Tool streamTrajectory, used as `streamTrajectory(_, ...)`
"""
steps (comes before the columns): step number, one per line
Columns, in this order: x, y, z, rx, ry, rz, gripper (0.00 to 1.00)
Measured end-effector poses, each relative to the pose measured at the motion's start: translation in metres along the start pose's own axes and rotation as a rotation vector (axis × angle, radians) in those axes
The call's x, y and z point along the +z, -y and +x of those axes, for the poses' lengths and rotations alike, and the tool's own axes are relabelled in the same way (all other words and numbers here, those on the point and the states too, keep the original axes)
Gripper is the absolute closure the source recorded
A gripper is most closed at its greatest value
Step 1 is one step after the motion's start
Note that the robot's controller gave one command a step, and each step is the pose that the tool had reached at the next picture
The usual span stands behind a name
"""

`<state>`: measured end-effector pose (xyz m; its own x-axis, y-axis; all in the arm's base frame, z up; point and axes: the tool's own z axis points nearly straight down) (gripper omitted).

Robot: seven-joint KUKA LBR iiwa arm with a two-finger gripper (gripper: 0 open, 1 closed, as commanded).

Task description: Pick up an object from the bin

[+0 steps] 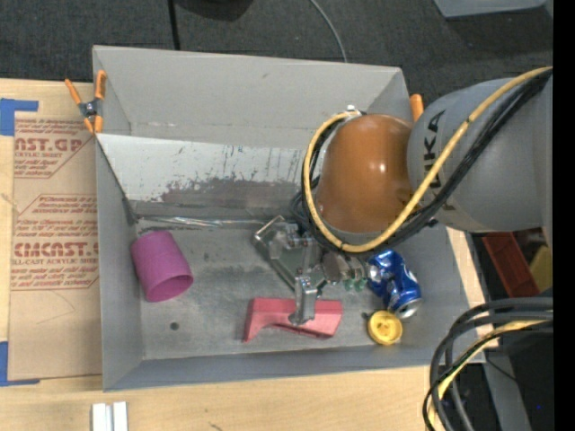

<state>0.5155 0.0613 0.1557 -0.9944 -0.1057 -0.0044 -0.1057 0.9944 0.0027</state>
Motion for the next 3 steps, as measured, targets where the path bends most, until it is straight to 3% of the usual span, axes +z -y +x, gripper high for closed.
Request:
streamTrajectory(1, 0.065, 0.02, 0.01, -0.175, -0.006, 0.0, 0.0)
streamTrajectory(2, 0.087, 0.016, 0.027, 0.051, -0.003, 0.0, 1.0)
streamTrajectory(3, 0.087, 0.016, 0.027, 0.051, -0.003, -0.001, 1.0)
